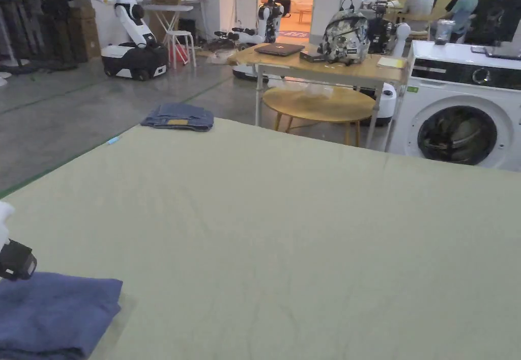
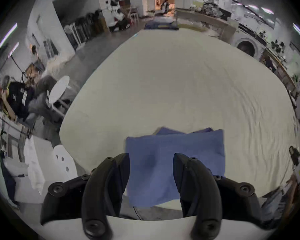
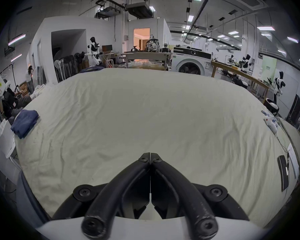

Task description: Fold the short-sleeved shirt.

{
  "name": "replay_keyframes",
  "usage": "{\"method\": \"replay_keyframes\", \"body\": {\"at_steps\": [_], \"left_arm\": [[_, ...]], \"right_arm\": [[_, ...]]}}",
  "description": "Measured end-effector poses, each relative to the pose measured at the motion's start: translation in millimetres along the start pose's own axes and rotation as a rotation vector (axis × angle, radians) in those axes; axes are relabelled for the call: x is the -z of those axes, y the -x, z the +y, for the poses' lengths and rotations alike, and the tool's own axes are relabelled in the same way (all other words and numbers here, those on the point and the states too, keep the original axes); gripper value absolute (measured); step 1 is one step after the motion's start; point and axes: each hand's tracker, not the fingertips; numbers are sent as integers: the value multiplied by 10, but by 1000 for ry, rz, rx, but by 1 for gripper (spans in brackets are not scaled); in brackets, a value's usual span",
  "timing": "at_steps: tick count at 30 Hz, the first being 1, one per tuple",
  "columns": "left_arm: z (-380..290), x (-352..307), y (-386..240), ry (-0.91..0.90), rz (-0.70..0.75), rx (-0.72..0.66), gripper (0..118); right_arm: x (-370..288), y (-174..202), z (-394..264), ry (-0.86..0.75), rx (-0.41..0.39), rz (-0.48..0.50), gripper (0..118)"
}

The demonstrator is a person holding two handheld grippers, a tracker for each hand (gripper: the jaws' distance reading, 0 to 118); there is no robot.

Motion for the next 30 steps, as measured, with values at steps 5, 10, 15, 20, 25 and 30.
{"method": "replay_keyframes", "body": {"at_steps": [5,10,15,20,25,30], "left_arm": [[-178,-44,-630,-177,-45,22,34],[-414,-116,-1474,-267,-38,110,27],[-720,-211,-2413,-393,-143,123,11],[-916,-250,-3174,-507,-217,75,0],[-994,-320,-3654,-599,-275,51,0],[-1007,-463,-3932,-704,-284,54,0]], "right_arm": [[-35,-94,18,-12,15,-11,0],[-102,-205,7,-26,32,-27,0],[-211,-331,24,-73,63,-58,0],[-300,-462,101,-128,98,-97,0],[-350,-561,220,-181,122,-122,0],[-389,-633,314,-247,122,-147,0]]}}
